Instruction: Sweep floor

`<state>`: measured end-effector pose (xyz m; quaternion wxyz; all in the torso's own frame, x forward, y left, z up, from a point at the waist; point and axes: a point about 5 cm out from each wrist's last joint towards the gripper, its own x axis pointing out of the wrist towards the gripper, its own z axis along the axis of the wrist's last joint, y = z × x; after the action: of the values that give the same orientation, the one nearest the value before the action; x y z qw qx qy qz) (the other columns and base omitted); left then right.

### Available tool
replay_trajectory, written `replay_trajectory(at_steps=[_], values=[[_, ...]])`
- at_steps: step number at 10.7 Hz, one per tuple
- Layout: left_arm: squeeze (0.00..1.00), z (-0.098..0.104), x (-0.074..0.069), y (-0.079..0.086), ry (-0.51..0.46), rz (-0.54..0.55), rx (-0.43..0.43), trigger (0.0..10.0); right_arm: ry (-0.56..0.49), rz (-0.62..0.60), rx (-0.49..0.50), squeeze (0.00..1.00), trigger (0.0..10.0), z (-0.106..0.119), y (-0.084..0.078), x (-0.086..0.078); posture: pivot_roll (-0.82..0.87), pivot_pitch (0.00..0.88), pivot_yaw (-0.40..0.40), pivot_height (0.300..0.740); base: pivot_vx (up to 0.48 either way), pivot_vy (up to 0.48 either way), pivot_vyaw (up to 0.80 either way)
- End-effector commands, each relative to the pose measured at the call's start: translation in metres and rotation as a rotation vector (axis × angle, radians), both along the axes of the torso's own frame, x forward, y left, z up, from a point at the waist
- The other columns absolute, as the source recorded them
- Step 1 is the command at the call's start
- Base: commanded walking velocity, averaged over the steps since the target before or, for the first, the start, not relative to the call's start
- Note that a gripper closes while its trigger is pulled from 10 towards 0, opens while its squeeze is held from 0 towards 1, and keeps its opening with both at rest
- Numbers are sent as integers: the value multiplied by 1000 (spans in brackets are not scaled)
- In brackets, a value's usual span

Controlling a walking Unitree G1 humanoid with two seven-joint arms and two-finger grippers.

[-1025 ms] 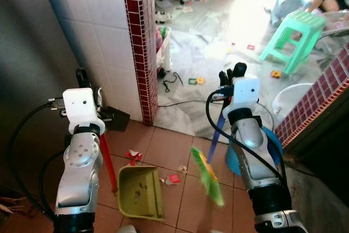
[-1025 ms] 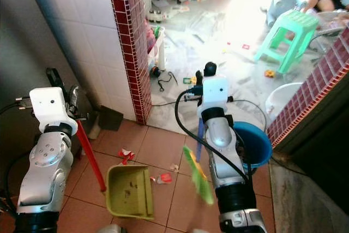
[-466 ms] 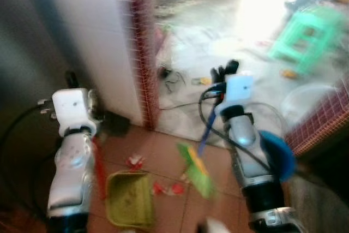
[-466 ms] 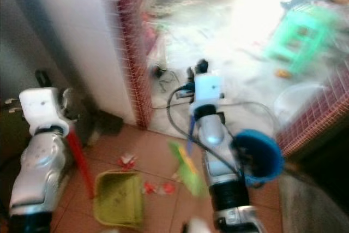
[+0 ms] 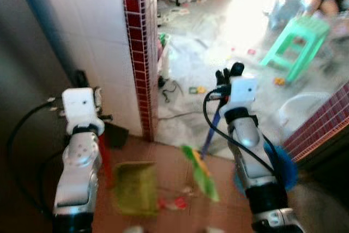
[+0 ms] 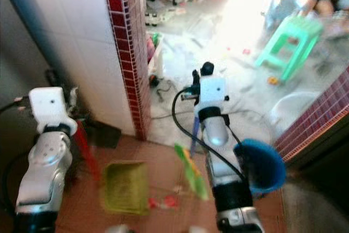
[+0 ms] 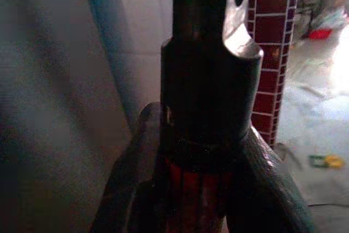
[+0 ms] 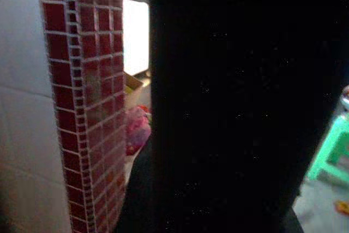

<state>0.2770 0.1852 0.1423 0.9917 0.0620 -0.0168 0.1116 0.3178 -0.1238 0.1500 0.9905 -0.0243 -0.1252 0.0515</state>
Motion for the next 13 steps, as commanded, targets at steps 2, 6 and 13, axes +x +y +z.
replay_trajectory(at_steps=[2,6,13], values=[[0,-1,0,-1,9,-9,7,10000,-44,-25,-30,0,10000,9,-6,1,-26,7,6,740,0,0,0],[0,-42,25,-13,99,-75,44,10000,-3,-60,-3,0,10000,6,-12,2,-66,22,8,740,0,0,0],[0,-68,46,-62,123,-128,-14,10000,118,-150,33,0,10000,-5,-31,-6,-126,72,-4,740,0,0,0]])
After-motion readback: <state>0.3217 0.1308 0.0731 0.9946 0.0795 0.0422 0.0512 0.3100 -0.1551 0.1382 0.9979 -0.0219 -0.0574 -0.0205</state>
